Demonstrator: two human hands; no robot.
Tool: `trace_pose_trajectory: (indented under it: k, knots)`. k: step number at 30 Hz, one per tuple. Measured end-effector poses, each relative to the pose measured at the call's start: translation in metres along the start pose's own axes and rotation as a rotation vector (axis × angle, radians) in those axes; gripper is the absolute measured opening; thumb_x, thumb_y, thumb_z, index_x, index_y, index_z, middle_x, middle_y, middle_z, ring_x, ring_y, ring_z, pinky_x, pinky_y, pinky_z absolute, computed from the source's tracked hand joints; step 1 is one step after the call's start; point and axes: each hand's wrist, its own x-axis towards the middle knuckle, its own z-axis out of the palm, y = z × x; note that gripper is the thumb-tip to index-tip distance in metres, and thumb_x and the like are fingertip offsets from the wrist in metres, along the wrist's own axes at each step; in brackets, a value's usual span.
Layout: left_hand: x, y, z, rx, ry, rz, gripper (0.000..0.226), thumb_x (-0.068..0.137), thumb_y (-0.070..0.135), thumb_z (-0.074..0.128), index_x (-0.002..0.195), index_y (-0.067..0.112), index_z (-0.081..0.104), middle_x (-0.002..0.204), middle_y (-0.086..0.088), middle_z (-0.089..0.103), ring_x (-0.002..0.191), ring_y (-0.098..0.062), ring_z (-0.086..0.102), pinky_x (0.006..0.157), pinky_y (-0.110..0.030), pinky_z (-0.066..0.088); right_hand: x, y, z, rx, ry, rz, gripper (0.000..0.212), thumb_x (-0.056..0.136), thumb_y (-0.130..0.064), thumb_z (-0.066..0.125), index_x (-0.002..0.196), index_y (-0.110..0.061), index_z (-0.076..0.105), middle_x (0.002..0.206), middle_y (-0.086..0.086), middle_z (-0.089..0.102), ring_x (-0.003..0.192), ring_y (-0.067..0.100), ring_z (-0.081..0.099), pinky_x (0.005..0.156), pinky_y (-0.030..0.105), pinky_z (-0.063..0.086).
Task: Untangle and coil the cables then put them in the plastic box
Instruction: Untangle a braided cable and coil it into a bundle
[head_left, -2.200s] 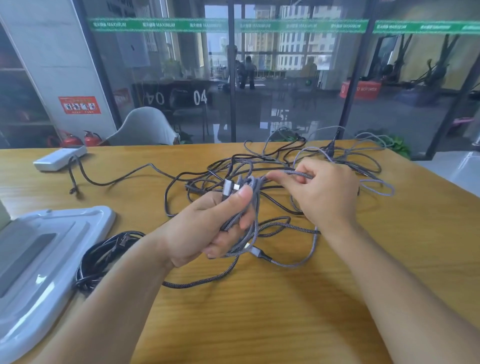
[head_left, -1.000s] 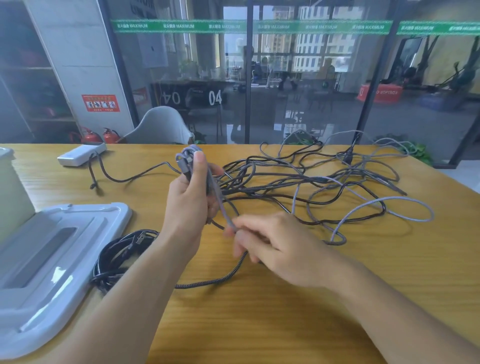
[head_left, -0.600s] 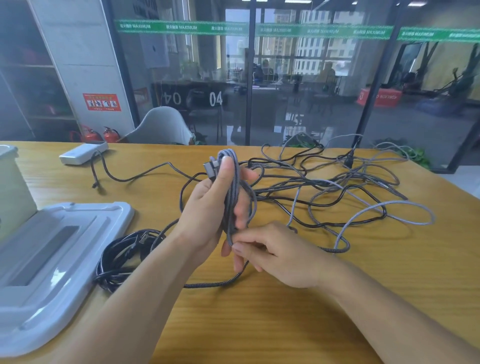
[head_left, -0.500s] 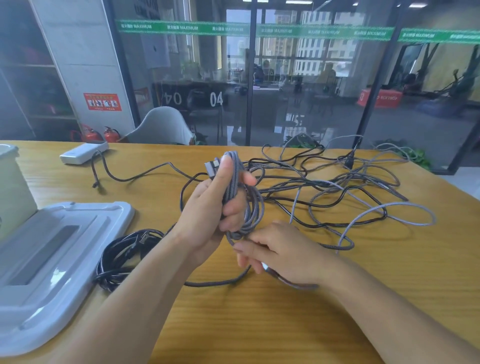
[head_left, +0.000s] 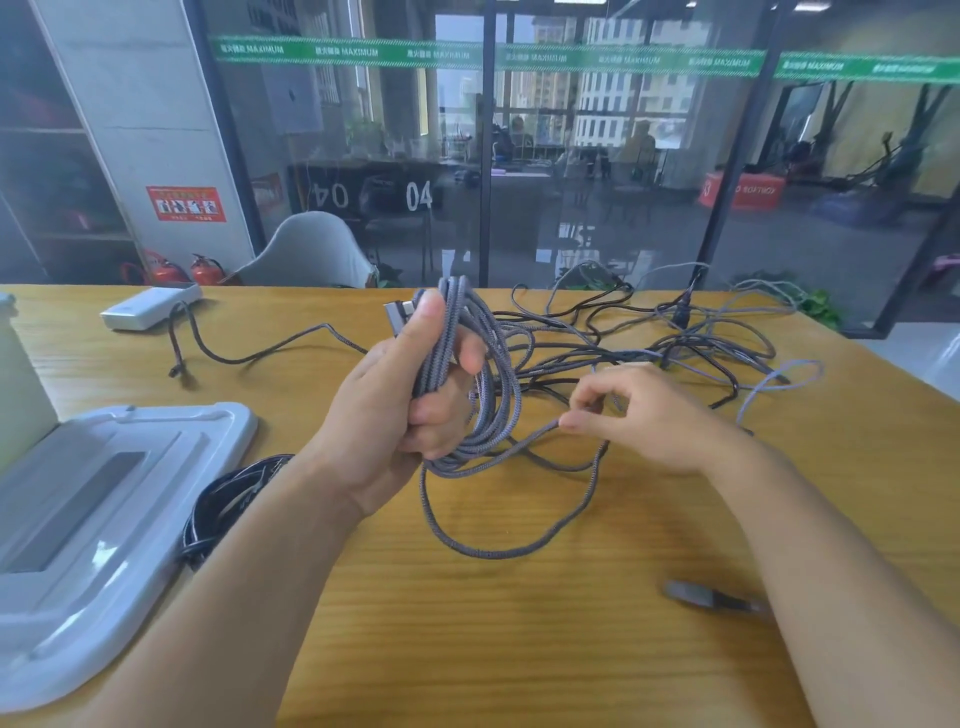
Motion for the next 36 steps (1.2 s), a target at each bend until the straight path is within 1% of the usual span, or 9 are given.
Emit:
trace_pose_trajectory:
  k: [5,10,15,18,23,24,27,32,36]
  knots:
    - [0.001,-0.005,0.005,0.102,-0.028,-0.04,0.051,0.096,0.061,0.042,0.078,0.018,0.062,0.05,0.006,0.025,0.041,-0.011,0.016,0.046,-0.033,0.012,0.009,-0.001,0.006,-0.135,0.257,-0.051,0.054,0.075,-0.087,0.06,0.069,-0.033,0.06,0.069,-0.013,0.06,0.08,0.009,0.052,0.072,0.035,0.041]
    - [0.001,-0.006,0.003,0.114,-0.082,-0.028,0.052,0.101,0.06,0.042,0.082,0.016,0.062,0.05,0.004,0.026,0.04,-0.011,0.018,0.042,-0.027,0.019,0.001,-0.037,0.005,-0.05,0.695,-0.341,0.046,0.078,-0.051,0.085,0.066,-0.018,0.055,0.058,-0.009,0.038,0.062,0.011,0.038,0.062,0.023,0.032]
    - [0.002,-0.007,0.002,0.173,-0.06,-0.021,0.053,0.104,0.058,0.041,0.083,0.014,0.062,0.052,0.001,0.024,0.042,-0.013,0.017,0.042,-0.025,0.02,0.003,-0.02,0.008,0.129,0.355,-0.133,0.038,0.083,-0.059,0.074,0.072,-0.026,0.059,0.063,-0.012,0.046,0.062,0.008,0.042,0.059,0.025,0.033]
    - [0.004,-0.014,0.003,0.246,-0.022,-0.039,0.052,0.101,0.056,0.041,0.085,0.011,0.06,0.054,-0.001,0.024,0.046,-0.016,0.017,0.043,-0.024,0.023,0.005,0.001,0.015,-0.016,0.15,-0.013,0.029,0.084,-0.061,0.072,0.082,-0.033,0.066,0.087,-0.014,0.062,0.089,-0.001,0.054,0.078,0.021,0.042]
    - [0.01,-0.031,-0.005,0.37,0.026,-0.081,0.054,0.102,0.06,0.043,0.085,0.012,0.06,0.06,-0.007,0.024,0.052,-0.021,0.017,0.048,-0.027,0.022,0.005,0.036,0.022,-0.044,-0.035,0.13,0.005,0.095,-0.038,0.073,0.1,-0.038,0.071,0.11,-0.019,0.058,0.112,0.0,0.056,0.101,0.032,0.047]
    - [0.011,-0.034,-0.007,0.375,0.025,-0.089,0.054,0.103,0.059,0.042,0.086,0.011,0.06,0.061,-0.008,0.025,0.052,-0.021,0.017,0.049,-0.028,0.022,0.004,0.041,0.025,-0.051,-0.048,0.145,0.014,0.098,-0.033,0.071,0.111,-0.039,0.071,0.112,-0.019,0.057,0.114,0.003,0.057,0.103,0.032,0.048]
    - [0.016,-0.044,-0.009,0.369,0.036,-0.096,0.054,0.105,0.055,0.04,0.085,0.009,0.058,0.057,-0.005,0.027,0.05,-0.019,0.019,0.048,-0.027,0.023,0.008,0.049,0.036,-0.094,0.02,0.148,0.03,0.104,-0.025,0.063,0.132,-0.034,0.067,0.105,-0.02,0.053,0.1,0.002,0.053,0.09,0.026,0.044]
    - [0.028,-0.055,-0.017,0.337,0.117,-0.099,0.054,0.106,0.055,0.038,0.084,0.01,0.058,0.056,-0.003,0.028,0.049,-0.019,0.021,0.048,-0.027,0.024,0.02,0.053,0.044,-0.091,0.207,0.135,0.016,0.095,-0.017,0.073,0.1,-0.032,0.071,0.086,-0.013,0.058,0.076,0.001,0.052,0.066,0.016,0.036]
    - [0.038,-0.058,-0.023,0.312,0.194,-0.107,0.055,0.106,0.057,0.037,0.085,0.01,0.057,0.057,-0.003,0.029,0.051,-0.018,0.021,0.05,-0.031,0.021,0.027,0.052,0.049,-0.004,0.393,0.126,0.015,0.096,-0.021,0.074,0.11,-0.022,0.078,0.086,-0.012,0.065,0.076,0.001,0.058,0.065,0.013,0.038]
